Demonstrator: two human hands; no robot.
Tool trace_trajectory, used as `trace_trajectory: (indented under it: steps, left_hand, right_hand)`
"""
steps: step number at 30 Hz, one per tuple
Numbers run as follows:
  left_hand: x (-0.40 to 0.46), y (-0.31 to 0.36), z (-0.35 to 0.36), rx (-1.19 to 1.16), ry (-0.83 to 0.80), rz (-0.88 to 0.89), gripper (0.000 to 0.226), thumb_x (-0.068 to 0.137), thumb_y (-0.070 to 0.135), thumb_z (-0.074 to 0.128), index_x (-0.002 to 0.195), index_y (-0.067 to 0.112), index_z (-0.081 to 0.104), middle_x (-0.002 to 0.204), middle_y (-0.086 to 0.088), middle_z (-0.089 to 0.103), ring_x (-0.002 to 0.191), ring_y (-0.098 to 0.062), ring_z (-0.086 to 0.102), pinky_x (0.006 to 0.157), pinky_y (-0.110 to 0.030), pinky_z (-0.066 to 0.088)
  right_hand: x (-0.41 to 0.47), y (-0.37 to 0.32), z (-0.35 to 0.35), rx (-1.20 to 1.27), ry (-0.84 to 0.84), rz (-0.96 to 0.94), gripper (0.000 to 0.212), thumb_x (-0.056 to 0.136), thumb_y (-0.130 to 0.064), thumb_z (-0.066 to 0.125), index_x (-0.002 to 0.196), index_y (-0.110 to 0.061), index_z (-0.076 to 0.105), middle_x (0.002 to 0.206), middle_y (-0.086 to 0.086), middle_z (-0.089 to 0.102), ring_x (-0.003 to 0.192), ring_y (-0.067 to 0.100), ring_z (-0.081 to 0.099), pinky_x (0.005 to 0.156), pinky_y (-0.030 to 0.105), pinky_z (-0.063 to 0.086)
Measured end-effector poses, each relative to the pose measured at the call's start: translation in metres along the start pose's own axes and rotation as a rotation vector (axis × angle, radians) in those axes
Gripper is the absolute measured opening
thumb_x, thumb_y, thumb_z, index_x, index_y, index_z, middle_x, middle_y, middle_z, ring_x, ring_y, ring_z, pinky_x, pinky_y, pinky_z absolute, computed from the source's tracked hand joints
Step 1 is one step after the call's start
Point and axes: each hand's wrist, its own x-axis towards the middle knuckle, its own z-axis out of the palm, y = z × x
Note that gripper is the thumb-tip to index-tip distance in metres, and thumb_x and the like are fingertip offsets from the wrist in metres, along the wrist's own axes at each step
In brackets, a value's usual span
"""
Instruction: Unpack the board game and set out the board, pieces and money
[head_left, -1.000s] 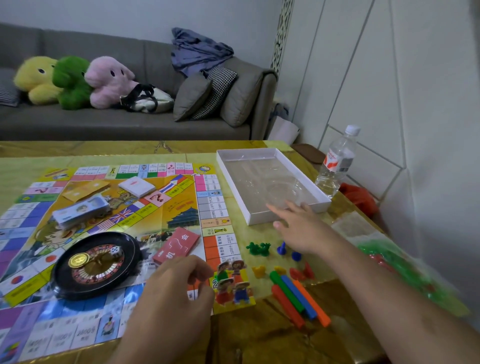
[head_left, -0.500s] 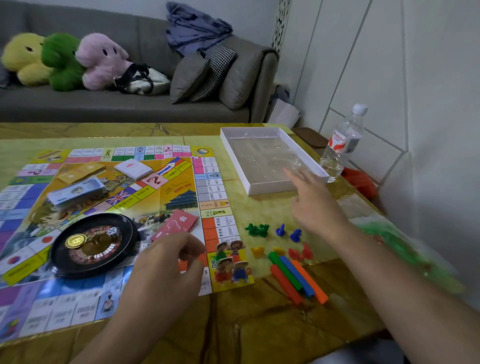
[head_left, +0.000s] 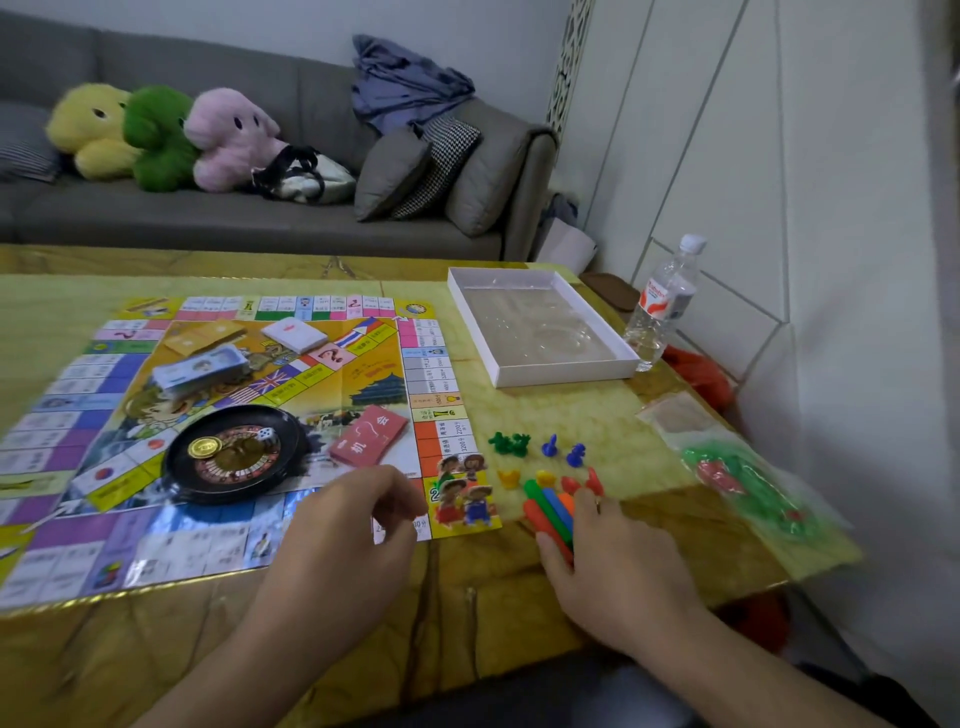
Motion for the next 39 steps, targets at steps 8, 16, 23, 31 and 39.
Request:
trace_trajectory:
  steps: [8, 16, 23, 31, 39]
  left_hand:
    - [-0.029, 0.005, -0.002, -0.189, -0.199, -0.193, 0.021, 0.091, 0.012, 0.067, 0.086, 0.031, 0.072, 0.086, 0.019, 0.072, 0.076, -0.003, 0.069, 0.069, -0.021, 0.058]
    - [-0.033, 0.017, -0.006, -0.979, -0.118, -0.596, 0.015, 0.094, 0.021, 0.072, 0.098, 0.008, 0.077, 0.083, -0.011, 0.077, 0.076, -0.021, 0.072, 0.073, -0.037, 0.055]
    - [-0.034, -0.030, -0.047, -0.909, 0.028, -0.729, 0.011, 0.099, 0.015, 0.066, 0.101, 0.006, 0.073, 0.085, -0.011, 0.080, 0.071, -0.023, 0.077, 0.056, -0.034, 0.060]
    - [-0.040, -0.063, -0.085, -0.929, 0.032, -0.813, 0.014, 0.097, 0.009, 0.068, 0.108, 0.001, 0.070, 0.098, -0.018, 0.079, 0.078, -0.035, 0.079, 0.060, -0.045, 0.063]
    - [-0.034, -0.081, -0.136, -0.923, 0.215, -0.726, 0.018, 0.099, 0.010, 0.064, 0.114, 0.001, 0.068, 0.112, -0.017, 0.071, 0.082, -0.037, 0.079, 0.069, -0.053, 0.065]
  right_hand:
    - [-0.034, -0.003, -0.030, 0.266, 0.073, 0.039, 0.058, 0.097, -0.072, 0.036, 0.128, -0.024, 0.048, 0.084, -0.014, 0.051, 0.064, 0.004, 0.047, 0.048, 0.018, 0.031]
    - [-0.064, -0.109, -0.082, 0.257, 0.146, -0.296, 0.053, 0.090, -0.069, 0.033, 0.126, -0.030, 0.033, 0.113, -0.007, 0.053, 0.088, 0.017, 0.065, 0.063, 0.034, 0.044]
    - [-0.055, -0.151, -0.067, 0.791, -0.136, -0.244, 0.020, 0.099, -0.051, 0.062, 0.108, -0.038, 0.051, 0.105, -0.018, 0.051, 0.091, 0.000, 0.057, 0.075, 0.023, 0.054]
    - [-0.041, -0.182, -0.055, 1.002, -0.321, -0.091, 0.013, 0.097, -0.040, 0.072, 0.091, -0.029, 0.069, 0.090, -0.011, 0.066, 0.083, -0.001, 0.062, 0.060, 0.009, 0.047]
    - [-0.054, -0.212, -0.046, 0.469, -0.298, -0.337, 0.025, 0.094, -0.049, 0.070, 0.106, -0.035, 0.053, 0.110, -0.017, 0.052, 0.102, 0.006, 0.053, 0.094, 0.033, 0.052]
